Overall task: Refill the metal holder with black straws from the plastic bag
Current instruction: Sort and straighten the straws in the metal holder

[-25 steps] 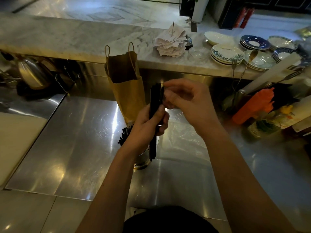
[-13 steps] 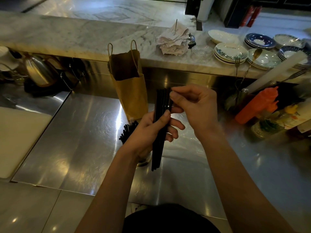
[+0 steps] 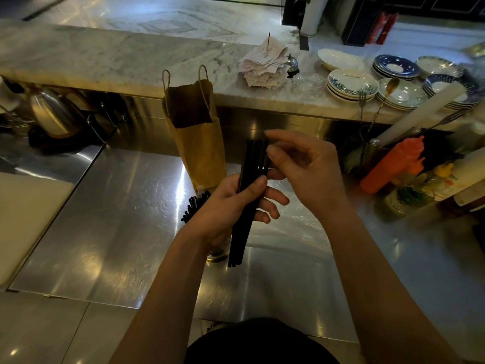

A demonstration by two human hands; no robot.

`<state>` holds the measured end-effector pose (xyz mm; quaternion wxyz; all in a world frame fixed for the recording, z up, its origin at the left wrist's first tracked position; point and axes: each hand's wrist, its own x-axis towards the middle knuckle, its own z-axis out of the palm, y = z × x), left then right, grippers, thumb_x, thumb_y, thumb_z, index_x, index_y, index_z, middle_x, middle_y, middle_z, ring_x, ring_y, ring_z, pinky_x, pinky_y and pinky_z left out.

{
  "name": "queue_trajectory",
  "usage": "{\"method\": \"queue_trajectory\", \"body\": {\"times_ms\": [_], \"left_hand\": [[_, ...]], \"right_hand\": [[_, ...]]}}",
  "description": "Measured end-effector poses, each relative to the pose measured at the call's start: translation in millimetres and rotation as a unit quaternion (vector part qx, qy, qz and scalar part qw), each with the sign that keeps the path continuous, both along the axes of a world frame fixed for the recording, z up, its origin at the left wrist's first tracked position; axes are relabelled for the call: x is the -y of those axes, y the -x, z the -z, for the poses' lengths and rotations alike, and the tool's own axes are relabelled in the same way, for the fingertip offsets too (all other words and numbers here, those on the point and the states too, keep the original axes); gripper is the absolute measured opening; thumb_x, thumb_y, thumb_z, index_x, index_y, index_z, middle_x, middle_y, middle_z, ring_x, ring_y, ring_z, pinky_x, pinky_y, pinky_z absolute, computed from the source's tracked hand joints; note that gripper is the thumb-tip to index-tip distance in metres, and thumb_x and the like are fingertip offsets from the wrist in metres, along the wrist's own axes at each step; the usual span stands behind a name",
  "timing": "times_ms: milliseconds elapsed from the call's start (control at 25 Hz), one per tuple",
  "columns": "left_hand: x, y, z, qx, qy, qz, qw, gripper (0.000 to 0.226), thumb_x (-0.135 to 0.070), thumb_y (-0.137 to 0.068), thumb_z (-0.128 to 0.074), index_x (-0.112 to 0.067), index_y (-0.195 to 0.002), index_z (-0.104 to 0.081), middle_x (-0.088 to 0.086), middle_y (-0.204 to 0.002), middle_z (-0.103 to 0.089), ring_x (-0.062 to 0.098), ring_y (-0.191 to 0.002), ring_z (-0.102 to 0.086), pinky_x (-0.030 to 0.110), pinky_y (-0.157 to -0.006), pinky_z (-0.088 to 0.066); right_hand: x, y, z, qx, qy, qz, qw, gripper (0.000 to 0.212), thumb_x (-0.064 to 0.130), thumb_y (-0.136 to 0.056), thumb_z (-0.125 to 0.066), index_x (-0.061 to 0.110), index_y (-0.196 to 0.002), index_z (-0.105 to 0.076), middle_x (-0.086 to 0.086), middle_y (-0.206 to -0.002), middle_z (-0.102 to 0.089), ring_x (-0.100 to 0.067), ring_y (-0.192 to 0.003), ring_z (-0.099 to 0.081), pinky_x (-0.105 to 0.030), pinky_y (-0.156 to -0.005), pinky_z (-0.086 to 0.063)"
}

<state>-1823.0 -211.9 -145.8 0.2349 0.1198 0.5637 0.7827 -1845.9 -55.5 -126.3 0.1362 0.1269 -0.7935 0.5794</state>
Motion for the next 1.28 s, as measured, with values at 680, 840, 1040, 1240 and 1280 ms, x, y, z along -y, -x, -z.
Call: {"method": "queue_trajectory", "body": {"times_ms": [680, 840, 1040, 1240, 1280], "left_hand": [[-7, 0, -4, 0.010, 0.018, 0.007, 1.000, 0.027, -0.017, -0.103, -0.036, -0.015, -0.120, -0.056, 0.004, -0.083, -0.073, 0.012, -0.063, -0.066, 0.018, -0.051, -0.047], [-9, 1, -5, 0.005, 0.008, 0.001, 1.000, 0.025, -0.017, -0.102, -0.036, -0.017, -0.117, -0.056, 0.005, -0.083, -0.072, 0.013, -0.061, -0.066, 0.018, -0.050, -0.047], [-10, 2, -5, 0.013, 0.004, -0.009, 1.000, 0.023, -0.017, -0.102, -0.037, -0.016, -0.113, -0.058, 0.007, -0.083, -0.072, 0.014, -0.060, -0.065, 0.018, -0.049, -0.046], [-11, 4, -5, 0.013, 0.017, -0.013, 1.000, 0.022, -0.016, -0.103, -0.037, -0.013, -0.109, -0.058, 0.007, -0.083, -0.071, 0.013, -0.060, -0.066, 0.018, -0.050, -0.047], [-10, 3, -5, 0.014, 0.017, -0.014, 1.000, 0.022, -0.016, -0.103, -0.037, -0.013, -0.109, -0.058, 0.007, -0.083, -0.071, 0.013, -0.060, -0.066, 0.018, -0.050, -0.047]], "right_hand": [[2, 6, -5, 0.021, -0.013, 0.026, 0.999, 0.019, 0.010, -0.090, -0.066, 0.014, -0.107, -0.072, 0.003, -0.093, -0.073, -0.010, -0.086, -0.072, -0.032, -0.069, -0.062], [1, 6, -5, 0.002, -0.036, 0.031, 0.999, 0.021, 0.012, -0.090, -0.065, 0.016, -0.110, -0.072, 0.005, -0.096, -0.072, -0.009, -0.089, -0.070, -0.035, -0.074, -0.061], [4, 6, -4, -0.036, -0.049, 0.039, 0.997, 0.020, 0.010, -0.088, -0.067, 0.012, -0.108, -0.073, 0.001, -0.101, -0.070, -0.007, -0.091, -0.067, -0.028, -0.079, -0.059], [4, 9, 2, -0.086, -0.130, 0.072, 0.985, 0.020, 0.014, -0.088, -0.067, 0.015, -0.107, -0.073, -0.002, -0.103, -0.068, -0.017, -0.095, -0.064, -0.030, -0.082, -0.055], [5, 8, 2, -0.088, -0.132, 0.074, 0.985, 0.020, 0.014, -0.088, -0.067, 0.015, -0.107, -0.073, -0.002, -0.103, -0.069, -0.017, -0.095, -0.064, -0.030, -0.081, -0.055]]}}
